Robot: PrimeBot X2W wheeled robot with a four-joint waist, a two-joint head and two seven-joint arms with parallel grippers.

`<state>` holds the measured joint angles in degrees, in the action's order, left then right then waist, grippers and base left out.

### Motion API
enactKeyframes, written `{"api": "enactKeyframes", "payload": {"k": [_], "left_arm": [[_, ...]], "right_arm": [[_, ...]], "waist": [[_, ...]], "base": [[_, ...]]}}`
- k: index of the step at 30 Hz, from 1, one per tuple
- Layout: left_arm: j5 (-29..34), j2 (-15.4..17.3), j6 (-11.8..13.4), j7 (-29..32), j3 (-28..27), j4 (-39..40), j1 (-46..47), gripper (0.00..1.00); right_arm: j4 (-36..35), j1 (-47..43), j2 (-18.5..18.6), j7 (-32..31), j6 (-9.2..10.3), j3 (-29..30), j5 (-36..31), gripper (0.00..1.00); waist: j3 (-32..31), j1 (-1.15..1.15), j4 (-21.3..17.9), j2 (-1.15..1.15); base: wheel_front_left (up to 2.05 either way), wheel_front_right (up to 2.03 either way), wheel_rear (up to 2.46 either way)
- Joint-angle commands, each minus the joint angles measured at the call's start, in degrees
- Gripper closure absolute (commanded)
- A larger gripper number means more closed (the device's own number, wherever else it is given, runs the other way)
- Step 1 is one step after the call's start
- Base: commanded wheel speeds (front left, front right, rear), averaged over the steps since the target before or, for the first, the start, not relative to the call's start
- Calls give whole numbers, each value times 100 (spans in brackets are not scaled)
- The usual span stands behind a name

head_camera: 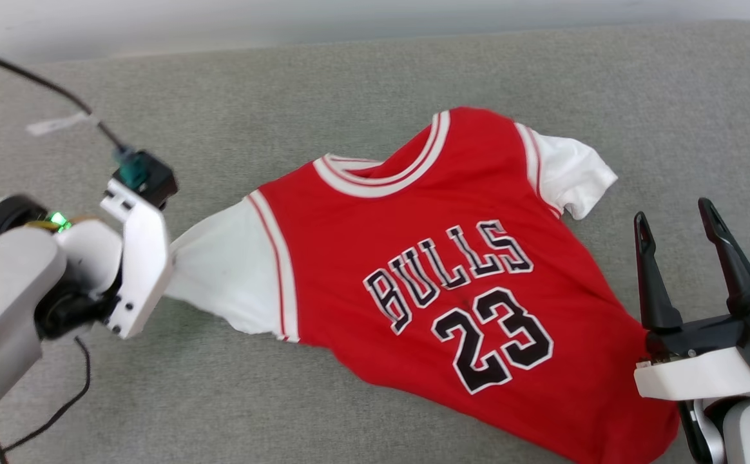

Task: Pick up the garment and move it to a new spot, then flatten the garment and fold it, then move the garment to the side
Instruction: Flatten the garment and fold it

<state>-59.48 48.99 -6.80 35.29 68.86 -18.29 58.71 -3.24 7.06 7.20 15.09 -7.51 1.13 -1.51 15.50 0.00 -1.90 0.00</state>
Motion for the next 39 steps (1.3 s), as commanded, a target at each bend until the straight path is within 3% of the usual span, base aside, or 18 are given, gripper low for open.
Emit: {"api": "enactKeyframes", "payload": {"k": [1,7,8,9,10,16,23,29,32,37,39], "left_arm": [[-104,139,104,-59,5,22,-234,100],[-380,302,398,-309,-19,-151,-792,100],[-407,270,446,-420,-60,-183,-838,20],[-407,270,446,-420,-60,-183,-838,20],[-398,247,502,-539,-95,-227,-876,0],[26,160,790,-1698,-339,-139,-809,0],[462,19,1762,-3674,-849,435,-1220,0],[534,-33,2794,-4889,-1325,1045,-1938,0],[583,-120,3269,-5033,-1784,1416,-2353,0],[1580,-404,4001,-5051,-2813,2178,-3196,0],[1885,-680,4158,-5053,-3268,2468,-3562,0]], "right_arm": [[49,-85,15,10,4,9,22,0],[157,-71,48,10,4,16,-12,0],[175,-44,64,10,4,14,-11,0],[175,-44,64,10,4,14,-11,0],[192,-13,89,10,4,13,-17,0],[143,461,352,10,4,188,24,0],[461,1324,1060,-204,4,-56,255,0],[647,1990,1993,-1689,4,-1245,988,0],[644,2239,2530,-2713,5,-1948,1554,0],[606,2720,3293,-4404,5,-2937,2626,0],[681,2825,3368,-5006,4,-3256,3174,0]], "waist": [[-70,0,96,0],[-101,0,167,0],[-112,0,173,0],[-112,0,173,0],[-125,0,177,0],[-226,0,177,0],[-286,0,329,0],[-303,0,465,0],[-292,0,529,0],[-208,0,621,0],[-160,0,674,0]], "base": [[0,0,0],[0,0,0],[0,0,0],[0,0,0],[0,0,0],[0,0,0],[0,0,0],[0,0,0],[0,0,0],[0,0,0],[0,0,0]]}}
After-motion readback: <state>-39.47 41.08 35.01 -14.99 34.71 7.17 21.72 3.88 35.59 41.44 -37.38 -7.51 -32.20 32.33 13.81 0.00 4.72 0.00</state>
